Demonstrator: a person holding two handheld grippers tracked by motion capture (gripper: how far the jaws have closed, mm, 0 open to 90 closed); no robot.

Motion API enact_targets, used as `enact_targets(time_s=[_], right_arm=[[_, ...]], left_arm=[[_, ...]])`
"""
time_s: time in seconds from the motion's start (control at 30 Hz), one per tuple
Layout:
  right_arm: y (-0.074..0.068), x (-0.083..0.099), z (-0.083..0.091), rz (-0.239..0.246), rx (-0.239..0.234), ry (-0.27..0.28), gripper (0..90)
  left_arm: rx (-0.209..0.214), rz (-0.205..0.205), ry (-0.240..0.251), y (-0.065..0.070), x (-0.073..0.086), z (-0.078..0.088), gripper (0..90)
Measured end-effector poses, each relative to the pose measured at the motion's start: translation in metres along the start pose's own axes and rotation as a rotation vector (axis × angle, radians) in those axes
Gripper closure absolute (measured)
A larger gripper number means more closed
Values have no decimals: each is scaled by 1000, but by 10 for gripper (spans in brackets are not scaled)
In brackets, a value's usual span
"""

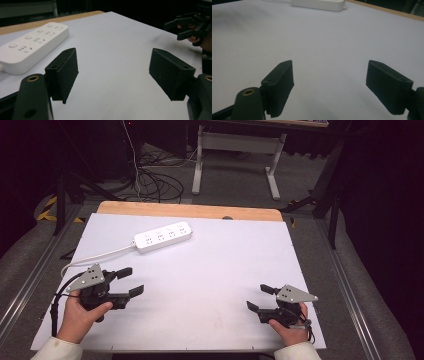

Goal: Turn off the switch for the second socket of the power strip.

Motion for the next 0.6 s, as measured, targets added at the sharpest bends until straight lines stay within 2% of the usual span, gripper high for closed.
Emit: enact_targets(time_s=[0.07,0.17,0.23,0.33,0.37,0.47,0.6], right_arm=[[0,0,0,6,5,-2,227],[0,0,0,7,6,-2,227],[0,0,0,4,4,-2,227],[0,0,1,5,3,-1,227],[0,0,1,6,3,0,227],[0,0,1,7,1,-1,226],[-1,1,1,8,-1,-2,226]], left_arm=[[0,5,-7,0,7,0,236],[-30,-28,-45,-1,21,-3,232],[-29,-7,-51,-2,29,-5,232],[-12,79,-29,-3,41,-8,235],[-17,75,-33,-4,45,-8,234],[-40,3,-66,-6,52,-7,235],[-46,-40,-89,-6,56,-5,232]])
Point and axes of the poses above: each handheld gripper's, and its own axes: z roughly backward along the jaws, x roughly out of its underside, y roughly to its right, the point moved 9 cm from there along -z, roughly forward along the jaws, and after that the axes turned 4 degrees about -y, right-handed, at the moved point
